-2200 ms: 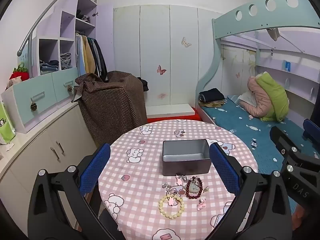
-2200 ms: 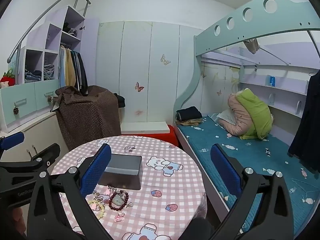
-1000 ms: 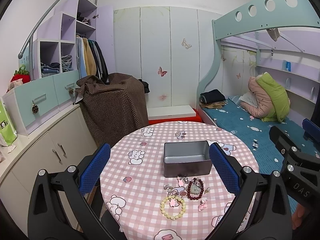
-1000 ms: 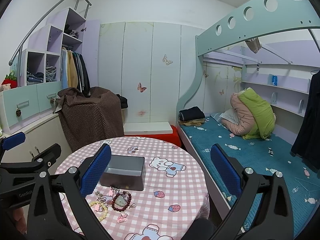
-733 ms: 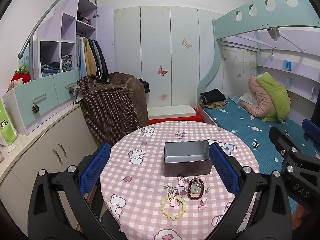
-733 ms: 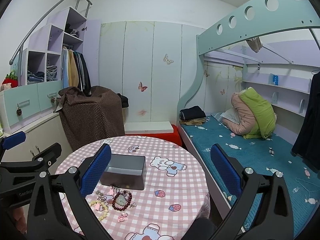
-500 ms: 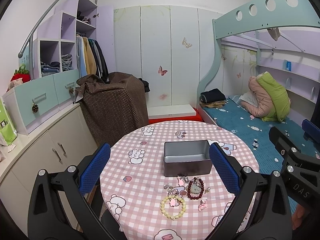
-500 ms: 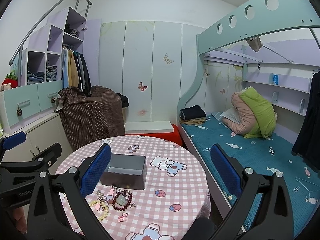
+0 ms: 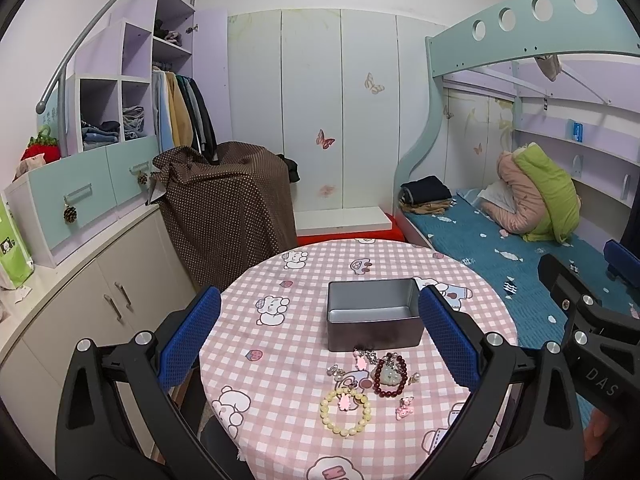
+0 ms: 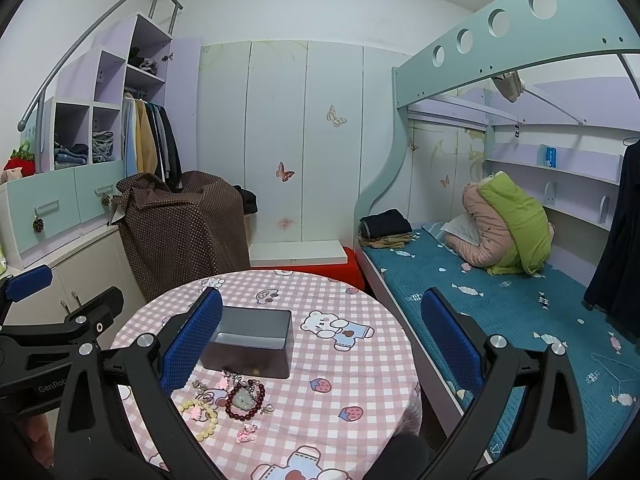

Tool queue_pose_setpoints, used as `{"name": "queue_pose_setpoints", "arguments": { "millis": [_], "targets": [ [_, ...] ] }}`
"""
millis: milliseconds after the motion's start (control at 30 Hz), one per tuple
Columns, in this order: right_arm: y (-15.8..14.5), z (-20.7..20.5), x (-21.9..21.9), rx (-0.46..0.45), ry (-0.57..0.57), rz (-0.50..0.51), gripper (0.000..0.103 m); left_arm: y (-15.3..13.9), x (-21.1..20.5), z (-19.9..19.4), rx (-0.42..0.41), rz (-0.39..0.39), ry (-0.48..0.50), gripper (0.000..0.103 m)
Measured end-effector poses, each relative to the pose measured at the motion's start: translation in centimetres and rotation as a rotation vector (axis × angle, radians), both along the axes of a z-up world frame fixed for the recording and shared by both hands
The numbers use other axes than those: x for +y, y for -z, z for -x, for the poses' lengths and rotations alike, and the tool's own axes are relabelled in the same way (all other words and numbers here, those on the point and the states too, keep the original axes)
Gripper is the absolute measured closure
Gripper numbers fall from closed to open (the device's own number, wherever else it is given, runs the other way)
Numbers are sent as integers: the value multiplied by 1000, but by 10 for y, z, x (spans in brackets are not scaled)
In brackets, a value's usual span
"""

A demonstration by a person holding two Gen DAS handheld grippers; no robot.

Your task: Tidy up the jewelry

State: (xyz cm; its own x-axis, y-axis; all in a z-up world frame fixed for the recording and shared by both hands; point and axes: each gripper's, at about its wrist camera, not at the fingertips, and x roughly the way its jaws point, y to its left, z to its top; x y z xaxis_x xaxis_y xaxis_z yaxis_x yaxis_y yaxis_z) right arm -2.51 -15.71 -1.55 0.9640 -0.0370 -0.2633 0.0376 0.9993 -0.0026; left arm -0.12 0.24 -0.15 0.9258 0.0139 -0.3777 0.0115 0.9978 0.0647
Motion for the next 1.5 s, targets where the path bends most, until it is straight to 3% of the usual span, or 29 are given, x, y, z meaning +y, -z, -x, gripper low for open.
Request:
{"name": "queue_pose_setpoints", "arguments": {
  "millis": [833, 1500],
  "targets": [
    [6, -3, -3, 29, -16, -22, 7, 3, 2, -1, 8, -2, -1, 5],
    [38, -42, 2, 210, -49, -45, 7, 45, 16, -40, 174, 9, -7, 5]
  ]
}}
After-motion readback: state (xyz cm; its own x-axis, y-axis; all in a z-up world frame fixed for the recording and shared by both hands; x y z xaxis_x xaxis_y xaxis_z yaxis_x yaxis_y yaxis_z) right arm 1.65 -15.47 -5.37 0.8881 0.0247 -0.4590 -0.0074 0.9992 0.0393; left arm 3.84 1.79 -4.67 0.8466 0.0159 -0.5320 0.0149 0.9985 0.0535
